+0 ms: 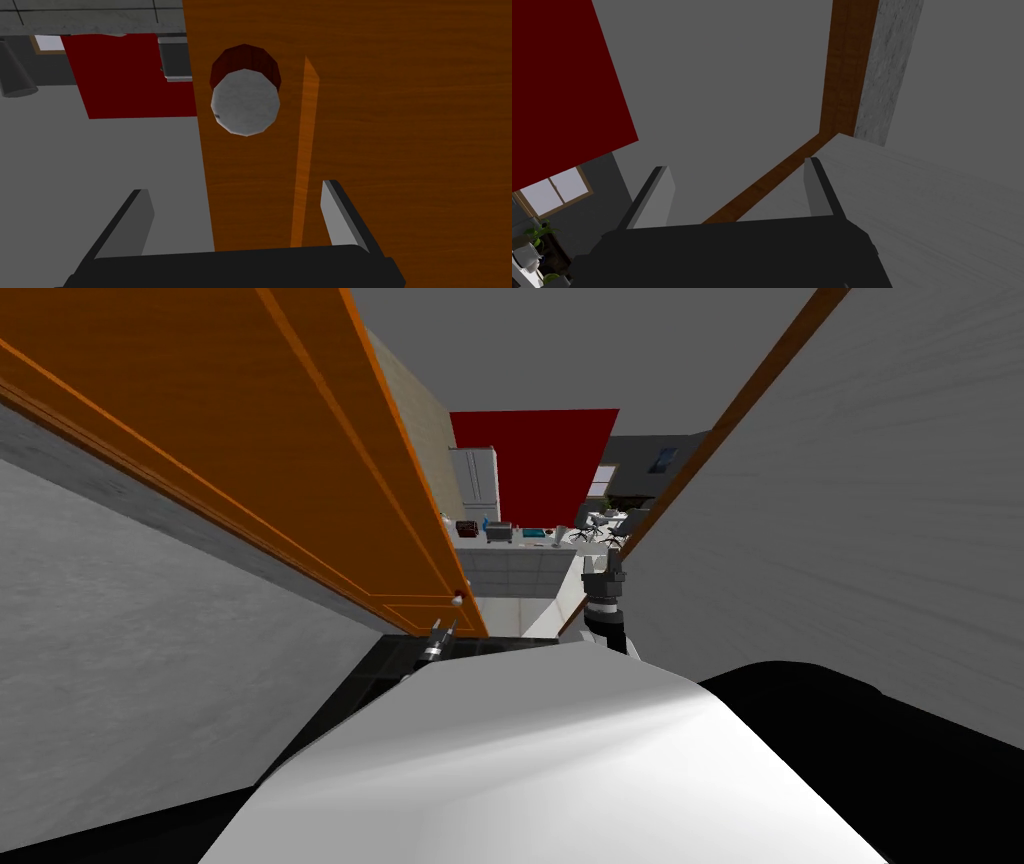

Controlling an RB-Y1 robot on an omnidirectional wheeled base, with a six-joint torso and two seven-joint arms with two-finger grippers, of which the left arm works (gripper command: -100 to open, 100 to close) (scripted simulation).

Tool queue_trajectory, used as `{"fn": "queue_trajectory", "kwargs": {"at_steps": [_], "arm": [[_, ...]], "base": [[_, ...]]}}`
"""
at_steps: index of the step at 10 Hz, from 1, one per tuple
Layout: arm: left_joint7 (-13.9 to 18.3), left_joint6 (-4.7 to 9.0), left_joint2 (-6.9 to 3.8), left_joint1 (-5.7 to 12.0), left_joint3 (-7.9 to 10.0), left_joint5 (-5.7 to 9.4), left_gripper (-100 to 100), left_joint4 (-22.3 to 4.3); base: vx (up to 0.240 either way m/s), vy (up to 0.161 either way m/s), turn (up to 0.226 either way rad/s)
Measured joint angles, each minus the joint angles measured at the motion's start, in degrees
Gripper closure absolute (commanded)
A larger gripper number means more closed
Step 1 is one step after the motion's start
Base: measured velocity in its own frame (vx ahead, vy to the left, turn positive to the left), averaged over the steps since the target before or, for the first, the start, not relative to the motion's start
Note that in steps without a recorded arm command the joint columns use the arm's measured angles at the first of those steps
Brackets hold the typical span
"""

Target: Pull the door open

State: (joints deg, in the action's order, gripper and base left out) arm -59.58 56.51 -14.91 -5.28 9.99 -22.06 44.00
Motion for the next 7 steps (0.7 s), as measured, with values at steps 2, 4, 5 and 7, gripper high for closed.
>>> {"fn": "queue_trajectory", "kwargs": {"at_steps": [2, 4, 5, 7], "arm": [[-0.28, 1.41, -0.71, -0.07, 1.29, 0.9, -100, -1.9], [-0.71, 2.91, -1.52, 0.67, 2.83, 1.96, -100, -5.22], [-0.86, 3.23, -1.6, 0.23, 3.41, 2.35, -100, -5.19], [-0.85, 3.45, -1.91, -0.12, 4.09, 2.83, 100, -5.43]], "base": [[0.208, -0.031, -0.178], [0.202, -0.045, -0.181], [0.198, -0.031, -0.157], [0.038, -0.002, 0.005]]}}
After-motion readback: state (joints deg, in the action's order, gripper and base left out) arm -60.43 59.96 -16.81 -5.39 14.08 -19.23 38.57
